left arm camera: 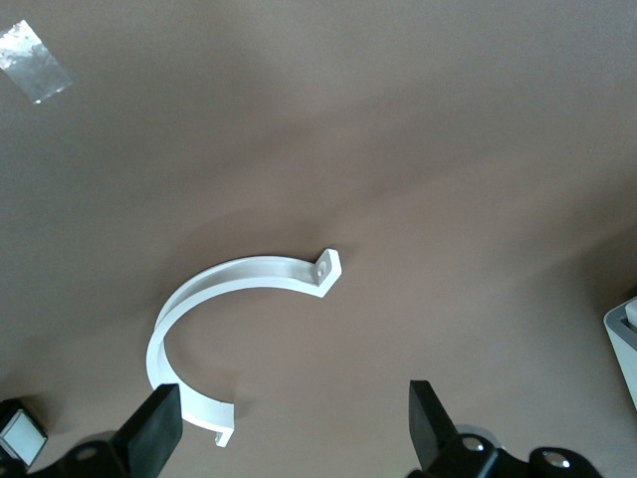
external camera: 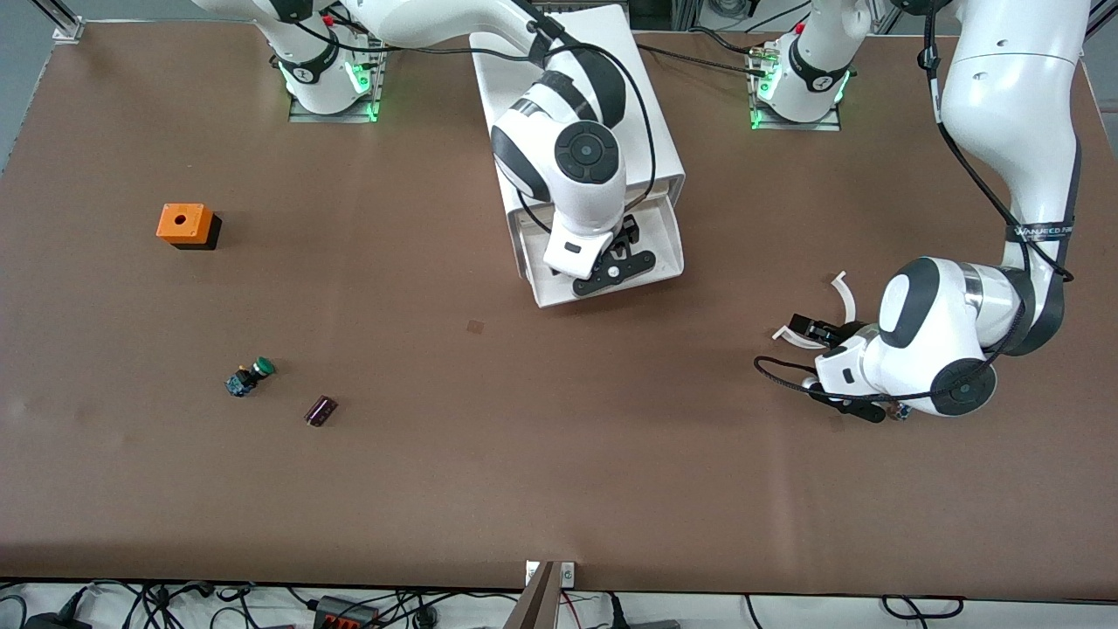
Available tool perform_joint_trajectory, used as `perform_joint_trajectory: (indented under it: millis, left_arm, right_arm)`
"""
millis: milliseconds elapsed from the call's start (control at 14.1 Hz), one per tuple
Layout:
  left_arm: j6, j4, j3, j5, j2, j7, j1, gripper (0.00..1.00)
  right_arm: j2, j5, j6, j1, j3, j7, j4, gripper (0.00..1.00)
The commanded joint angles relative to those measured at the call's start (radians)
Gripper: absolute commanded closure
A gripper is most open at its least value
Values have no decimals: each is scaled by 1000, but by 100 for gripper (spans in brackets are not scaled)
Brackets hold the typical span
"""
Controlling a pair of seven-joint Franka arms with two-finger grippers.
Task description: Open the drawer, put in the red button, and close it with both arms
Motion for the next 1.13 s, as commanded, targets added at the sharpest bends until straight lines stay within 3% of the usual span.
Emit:
perform_joint_trajectory:
  millis: [0,212,354,778,1061]
  left_arm:
    - [-9,14,-8,22,1,-10,3,0]
    - [-9,14,-8,23,-1,-10,3,0]
    - [-9,13,-8,22,-3,-13,3,0]
    - [-5,14,-28,6,-7,-157,-36,0]
    - [79,7,-40,-59,-13,-440,-147,0]
  right_arm:
    - [-63,9,-15,-53,-45,11,13,0]
    - [-111,7,-61,-90,-143,-3,10,0]
    - [-123,5,-126,-140,-175,-52,8,0]
    - [-152,12,-201,-346,-195,-260,-5,0]
    - [-184,21,-271,-446,-195,-374,-25,0]
